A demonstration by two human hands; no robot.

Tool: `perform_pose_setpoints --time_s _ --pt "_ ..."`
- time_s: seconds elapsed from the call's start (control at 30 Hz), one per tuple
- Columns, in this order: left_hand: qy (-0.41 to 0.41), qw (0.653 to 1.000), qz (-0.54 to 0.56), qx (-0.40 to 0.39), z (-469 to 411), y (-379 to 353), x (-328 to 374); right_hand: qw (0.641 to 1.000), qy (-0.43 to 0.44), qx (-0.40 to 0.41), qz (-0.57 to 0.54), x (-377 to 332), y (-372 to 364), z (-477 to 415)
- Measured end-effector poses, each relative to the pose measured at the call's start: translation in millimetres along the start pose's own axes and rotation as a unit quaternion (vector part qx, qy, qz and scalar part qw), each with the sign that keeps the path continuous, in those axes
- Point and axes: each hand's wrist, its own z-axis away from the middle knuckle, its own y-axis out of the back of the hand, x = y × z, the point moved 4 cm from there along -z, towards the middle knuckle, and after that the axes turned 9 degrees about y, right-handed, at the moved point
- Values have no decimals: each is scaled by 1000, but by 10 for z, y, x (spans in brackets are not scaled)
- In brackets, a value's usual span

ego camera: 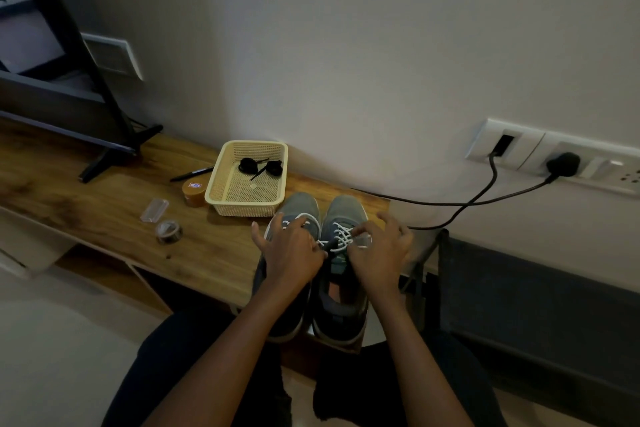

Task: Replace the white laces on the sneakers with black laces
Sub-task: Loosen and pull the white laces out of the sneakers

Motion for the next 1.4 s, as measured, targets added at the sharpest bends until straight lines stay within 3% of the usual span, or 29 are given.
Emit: perform_pose_setpoints --time_s 0.17,0.53,0.63,0.77,0.87,0.97,1.07,1.2,1.27,1.4 --pt "1 1000 2 3 12 8 -2 987 87 -104 87 -144 -80 71" --pt "9 999 -20 37 58 41 23 991 66 -90 69 -23 -9 10" --pt "8 999 -9 35 59 51 12 998 31 -59 8 40 44 -44" --pt "-1 1000 -13 27 67 42 24 987 -93 46 -124 239 195 -134" --pt "-21 1000 -3 17 67 -2 62 966 -203 111 -119 404 327 -136" --pt "-60 998 0 6 53 -56 146 958 -244 89 -121 453 380 -125" --pt "-102 994 -21 12 39 -109 245 980 -190 7 -55 357 333 -115" --pt "-127 990 -49 27 32 -198 350 988 -45 -119 83 177 135 -5" --pt "-129 990 -46 39 23 -231 382 982 -5 -130 140 139 98 50" --pt "-123 989 -55 64 9 -255 430 984 17 -111 138 135 112 69"
